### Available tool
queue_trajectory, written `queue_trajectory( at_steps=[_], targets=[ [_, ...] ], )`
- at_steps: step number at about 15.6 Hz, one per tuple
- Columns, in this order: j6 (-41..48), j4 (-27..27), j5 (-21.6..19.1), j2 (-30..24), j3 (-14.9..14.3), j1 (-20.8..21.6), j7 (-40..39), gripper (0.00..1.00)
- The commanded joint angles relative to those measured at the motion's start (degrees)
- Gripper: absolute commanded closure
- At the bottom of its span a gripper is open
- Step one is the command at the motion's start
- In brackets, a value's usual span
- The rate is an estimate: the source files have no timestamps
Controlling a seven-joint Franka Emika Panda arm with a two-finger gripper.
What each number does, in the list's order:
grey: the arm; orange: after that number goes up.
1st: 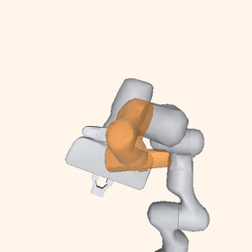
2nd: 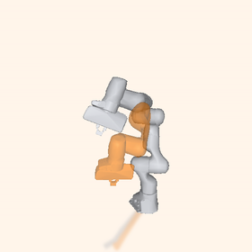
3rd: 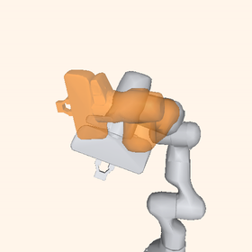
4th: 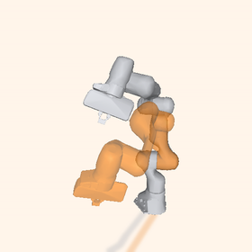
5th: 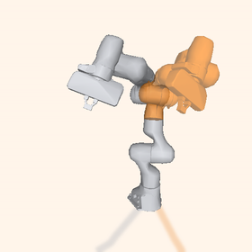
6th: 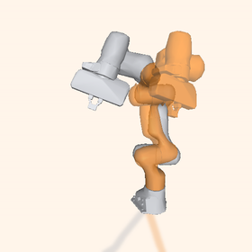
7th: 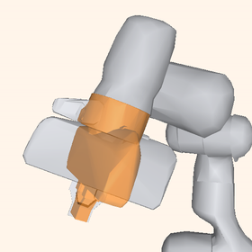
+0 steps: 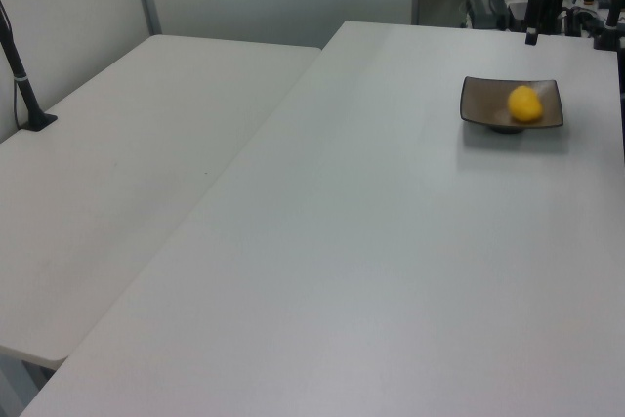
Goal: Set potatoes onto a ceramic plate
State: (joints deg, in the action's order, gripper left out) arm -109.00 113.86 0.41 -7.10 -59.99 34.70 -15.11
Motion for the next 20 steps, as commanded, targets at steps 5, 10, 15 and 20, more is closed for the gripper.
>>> queue_trajectory(
  at_steps=[5, 10, 15, 20],
  targets=[
    [5.9, -9.3, -1.3, 4.4, 6.6, -2.0, 5.5, 0.00],
    [5.2, -11.5, -1.5, 5.3, 24.2, -14.0, 9.8, 0.00],
    [5.7, -11.6, -1.4, 4.4, 41.9, -24.5, 13.5, 0.00],
    [7.3, -10.9, -3.2, 3.8, 58.9, -35.7, 17.0, 0.00]
  ],
)
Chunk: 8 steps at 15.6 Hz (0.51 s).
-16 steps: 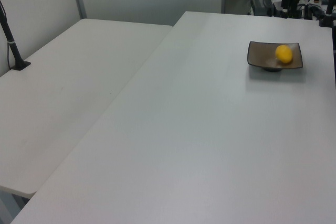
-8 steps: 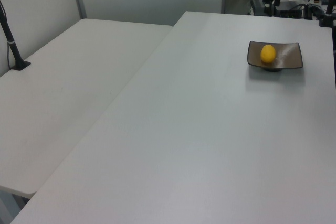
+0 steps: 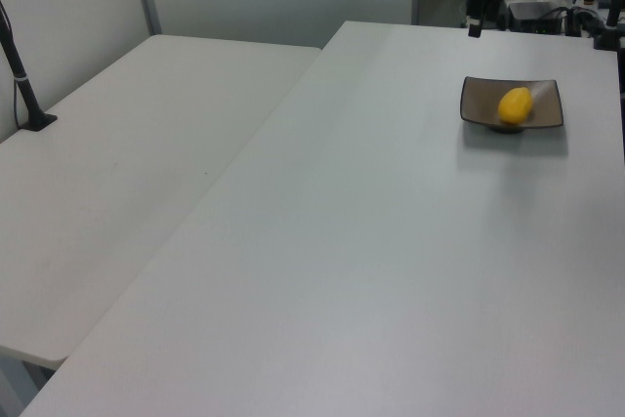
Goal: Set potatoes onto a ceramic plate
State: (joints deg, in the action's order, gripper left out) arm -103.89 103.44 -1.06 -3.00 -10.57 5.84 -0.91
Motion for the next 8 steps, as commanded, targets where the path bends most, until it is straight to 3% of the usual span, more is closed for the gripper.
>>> queue_trajectory(
  at_steps=[1, 4, 8],
  targets=[
    [2.0, -0.3, -1.8, -0.3, 13.3, -9.4, 4.2, 0.00],
    [1.8, -0.2, -1.8, -0.1, 18.4, -11.6, 5.6, 0.00],
    [1.7, -0.1, -1.0, 1.2, 19.2, -9.6, 7.2, 0.00]
  ],
)
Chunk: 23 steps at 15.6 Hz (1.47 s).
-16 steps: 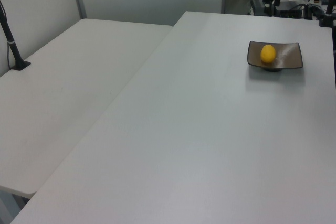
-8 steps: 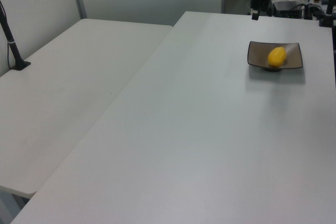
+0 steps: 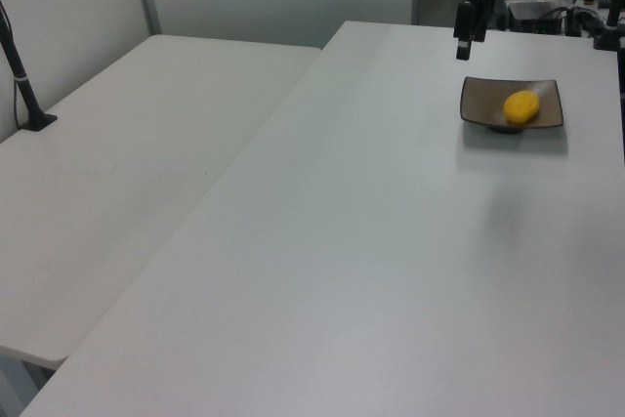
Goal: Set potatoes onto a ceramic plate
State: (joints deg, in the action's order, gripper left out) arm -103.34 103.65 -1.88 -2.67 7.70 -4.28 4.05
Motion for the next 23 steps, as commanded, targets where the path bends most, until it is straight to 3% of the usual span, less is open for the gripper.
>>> queue_trajectory(
  at_steps=[1, 4, 16, 21, 23],
  targets=[
    [0.9, -0.1, 0.1, 1.1, 0.8, 0.6, 4.1, 0.00],
    [0.9, -0.1, 2.7, 1.6, 0.8, 1.7, 7.6, 0.00],
    [-1.0, 2.0, 2.8, 1.6, -1.1, 2.0, 5.2, 0.00],
    [-0.5, 1.9, 2.8, 1.7, -3.7, 3.5, 0.2, 0.00],
    [-0.4, 1.6, 2.2, 1.8, -6.5, 5.5, -1.5, 0.00]
  ],
)
